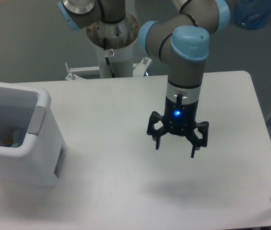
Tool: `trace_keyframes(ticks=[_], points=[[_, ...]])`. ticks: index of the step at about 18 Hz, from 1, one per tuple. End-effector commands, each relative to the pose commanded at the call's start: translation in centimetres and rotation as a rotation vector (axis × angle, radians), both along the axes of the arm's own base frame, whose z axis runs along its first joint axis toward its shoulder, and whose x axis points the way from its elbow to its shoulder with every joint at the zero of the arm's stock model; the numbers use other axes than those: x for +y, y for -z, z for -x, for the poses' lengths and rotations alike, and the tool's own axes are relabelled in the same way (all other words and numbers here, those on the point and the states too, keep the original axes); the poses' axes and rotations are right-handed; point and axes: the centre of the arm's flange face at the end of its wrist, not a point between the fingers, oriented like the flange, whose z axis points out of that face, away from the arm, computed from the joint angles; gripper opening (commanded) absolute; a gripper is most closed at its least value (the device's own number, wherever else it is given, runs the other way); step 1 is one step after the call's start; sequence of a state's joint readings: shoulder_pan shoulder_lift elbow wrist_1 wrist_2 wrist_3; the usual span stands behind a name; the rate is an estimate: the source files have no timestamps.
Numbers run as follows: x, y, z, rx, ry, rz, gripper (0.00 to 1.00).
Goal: Place the trash in the trash can
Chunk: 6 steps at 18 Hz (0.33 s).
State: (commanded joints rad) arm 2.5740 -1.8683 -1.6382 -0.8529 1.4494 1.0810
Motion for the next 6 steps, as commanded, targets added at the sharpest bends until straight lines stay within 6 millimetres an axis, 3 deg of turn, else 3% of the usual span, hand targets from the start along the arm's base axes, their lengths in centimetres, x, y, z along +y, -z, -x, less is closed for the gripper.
trace_keyframes(ticks=[6], points=[[-1.2, 2.7, -0.5, 0.014, 0.145, 0.089, 1.00]])
